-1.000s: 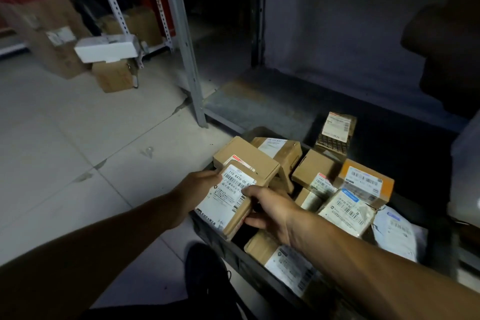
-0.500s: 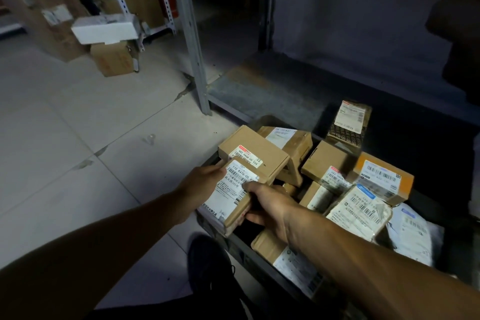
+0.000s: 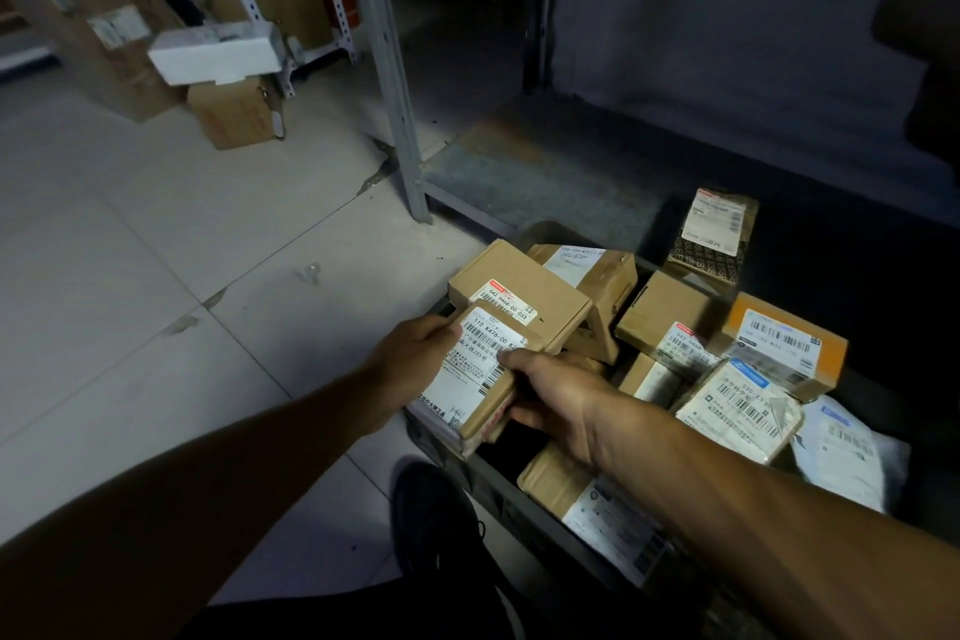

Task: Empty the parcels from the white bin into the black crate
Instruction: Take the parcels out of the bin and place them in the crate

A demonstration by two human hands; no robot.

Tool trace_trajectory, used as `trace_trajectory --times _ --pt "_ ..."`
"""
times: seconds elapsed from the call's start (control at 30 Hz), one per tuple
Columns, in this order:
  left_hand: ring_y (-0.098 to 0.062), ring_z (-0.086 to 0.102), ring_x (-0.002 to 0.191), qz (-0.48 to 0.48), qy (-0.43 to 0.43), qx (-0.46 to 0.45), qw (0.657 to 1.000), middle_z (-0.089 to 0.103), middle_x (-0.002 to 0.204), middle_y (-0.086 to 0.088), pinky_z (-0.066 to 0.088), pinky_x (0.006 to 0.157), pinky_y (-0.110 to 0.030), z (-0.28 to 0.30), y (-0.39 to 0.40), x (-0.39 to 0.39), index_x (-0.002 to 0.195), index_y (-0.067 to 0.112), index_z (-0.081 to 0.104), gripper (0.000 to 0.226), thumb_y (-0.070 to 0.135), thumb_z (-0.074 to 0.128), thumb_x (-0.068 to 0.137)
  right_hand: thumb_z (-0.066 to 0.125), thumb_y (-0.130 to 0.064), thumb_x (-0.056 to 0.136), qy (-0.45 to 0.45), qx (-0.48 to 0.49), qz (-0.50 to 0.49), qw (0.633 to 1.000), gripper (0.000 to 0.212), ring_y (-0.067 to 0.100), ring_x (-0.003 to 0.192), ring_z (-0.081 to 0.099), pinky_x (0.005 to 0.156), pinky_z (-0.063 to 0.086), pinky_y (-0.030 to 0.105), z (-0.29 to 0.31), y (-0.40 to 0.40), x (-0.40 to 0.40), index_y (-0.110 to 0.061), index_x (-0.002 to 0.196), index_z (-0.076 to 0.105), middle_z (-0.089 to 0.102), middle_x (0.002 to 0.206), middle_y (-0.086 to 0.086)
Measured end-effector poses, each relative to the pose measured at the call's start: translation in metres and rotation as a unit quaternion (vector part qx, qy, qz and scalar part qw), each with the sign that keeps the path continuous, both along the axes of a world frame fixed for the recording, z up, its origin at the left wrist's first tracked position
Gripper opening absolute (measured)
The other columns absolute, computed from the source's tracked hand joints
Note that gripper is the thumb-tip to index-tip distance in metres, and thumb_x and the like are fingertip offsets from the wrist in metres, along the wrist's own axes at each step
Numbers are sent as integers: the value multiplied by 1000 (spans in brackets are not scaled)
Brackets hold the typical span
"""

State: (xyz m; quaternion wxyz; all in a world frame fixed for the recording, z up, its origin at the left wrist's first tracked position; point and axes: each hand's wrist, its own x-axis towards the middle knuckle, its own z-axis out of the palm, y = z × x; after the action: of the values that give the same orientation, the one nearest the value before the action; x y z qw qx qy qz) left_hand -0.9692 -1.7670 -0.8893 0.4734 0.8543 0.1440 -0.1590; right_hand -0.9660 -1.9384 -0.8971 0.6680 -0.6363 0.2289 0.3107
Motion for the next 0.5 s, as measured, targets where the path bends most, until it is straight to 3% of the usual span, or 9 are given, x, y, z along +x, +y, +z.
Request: trace_trajectory --times 0.17,0.2,0.3,0.37,0.43,0.5 --pt "-17 73 80 -18 -6 35 999 73 96 1 53 63 -25 6 -4 2 108 23 63 22 38 47 105 72 -21 92 -37 -25 -28 999 11 15 81 72 83 61 36 14 -12 0 -21 100 65 74 80 -3" --pt "-16 73 79 -20 -7 45 999 73 95 3 54 63 -25 7 -4 2 108 23 63 22 39 48 105 73 -21 91 -42 -28 -28 998 11 16 80 72 82 61 37 19 -15 -1 -21 98 64 73 82 -2" --pt "-15 72 77 -26 -5 79 996 72 97 4 55 62 -24 12 -7 3 108 21 60 22 40 51 103 72 -21 93 -51 -26 -17 998 10 9 59 68 58 53 27 35 -24 -8 -21 98 64 71 76 -4" --pt "-11 71 76 -31 -11 102 994 72 102 5 53 59 -22 16 -8 3 109 23 59 20 40 53 102 72 -23 93 -55 -35 -6 998 11 8 58 66 55 49 24 45 -28 -12 -20 101 64 70 75 -4" --pt "-9 70 75 -51 -31 132 989 71 107 5 52 56 -19 19 -11 1 117 24 57 23 40 55 101 73 -28 92 -69 -58 10 996 21 12 69 67 60 51 25 52 -32 -16 -17 108 65 70 84 -2" --pt "-9 69 77 -77 -65 175 979 67 114 4 54 59 -19 25 -15 -3 127 22 54 34 41 58 99 72 -37 91 -110 -115 57 986 39 19 94 67 80 54 32 58 -36 -19 -20 124 60 69 110 0"
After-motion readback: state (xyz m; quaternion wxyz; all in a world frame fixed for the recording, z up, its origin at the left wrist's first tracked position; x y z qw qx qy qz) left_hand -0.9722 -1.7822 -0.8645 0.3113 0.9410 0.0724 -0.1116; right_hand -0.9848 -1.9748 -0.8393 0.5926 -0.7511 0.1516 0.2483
